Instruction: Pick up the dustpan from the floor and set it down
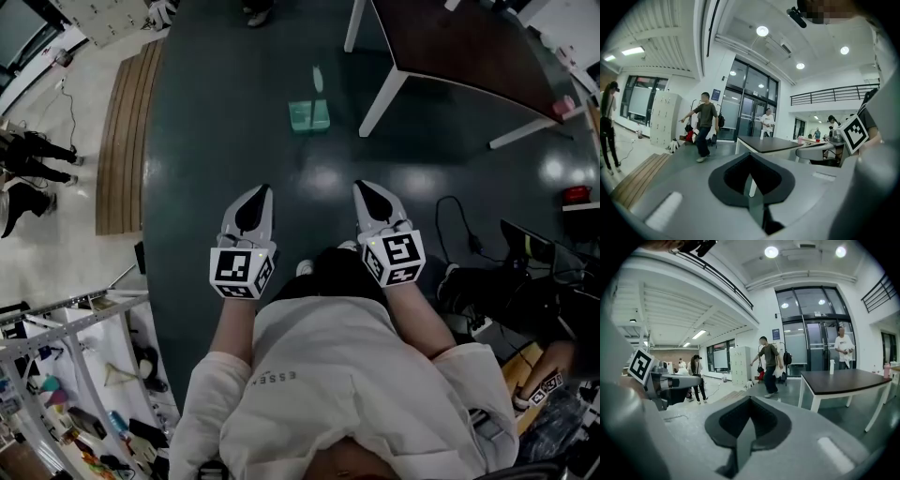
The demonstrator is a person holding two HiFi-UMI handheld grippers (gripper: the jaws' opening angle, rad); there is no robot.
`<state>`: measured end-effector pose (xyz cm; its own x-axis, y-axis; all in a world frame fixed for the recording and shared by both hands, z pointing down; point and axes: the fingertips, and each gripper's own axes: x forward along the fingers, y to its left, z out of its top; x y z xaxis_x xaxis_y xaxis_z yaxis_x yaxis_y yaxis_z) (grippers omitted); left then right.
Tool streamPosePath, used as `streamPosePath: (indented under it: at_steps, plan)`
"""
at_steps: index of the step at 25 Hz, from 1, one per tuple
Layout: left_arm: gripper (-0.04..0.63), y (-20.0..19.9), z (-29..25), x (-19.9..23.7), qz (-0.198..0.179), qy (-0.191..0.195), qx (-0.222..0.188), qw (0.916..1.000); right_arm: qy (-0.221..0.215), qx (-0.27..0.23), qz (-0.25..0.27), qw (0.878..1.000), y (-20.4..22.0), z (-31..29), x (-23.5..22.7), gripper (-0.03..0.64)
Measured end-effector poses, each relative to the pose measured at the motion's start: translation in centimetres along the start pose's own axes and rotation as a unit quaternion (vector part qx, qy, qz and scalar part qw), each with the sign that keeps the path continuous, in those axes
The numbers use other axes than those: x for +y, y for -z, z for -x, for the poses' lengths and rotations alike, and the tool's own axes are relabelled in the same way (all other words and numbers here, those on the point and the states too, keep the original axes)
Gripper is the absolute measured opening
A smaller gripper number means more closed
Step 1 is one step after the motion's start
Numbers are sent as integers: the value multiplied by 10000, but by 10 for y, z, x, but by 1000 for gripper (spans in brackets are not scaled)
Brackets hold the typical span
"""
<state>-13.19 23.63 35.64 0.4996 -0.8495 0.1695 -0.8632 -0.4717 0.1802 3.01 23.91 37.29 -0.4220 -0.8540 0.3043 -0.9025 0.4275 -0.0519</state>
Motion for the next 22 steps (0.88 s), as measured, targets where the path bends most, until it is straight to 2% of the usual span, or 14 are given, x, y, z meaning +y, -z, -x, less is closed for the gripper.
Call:
streamPosePath:
  at_steps: [10,22]
  plan:
    - [14,2,14,4,152,-37,-102,9998,103,-27,190,9998,-4,8,12,-9]
    - [14,-2,30,-4,36,-91,-190,9998,115,-133,219,9996,-9,20,15,-9]
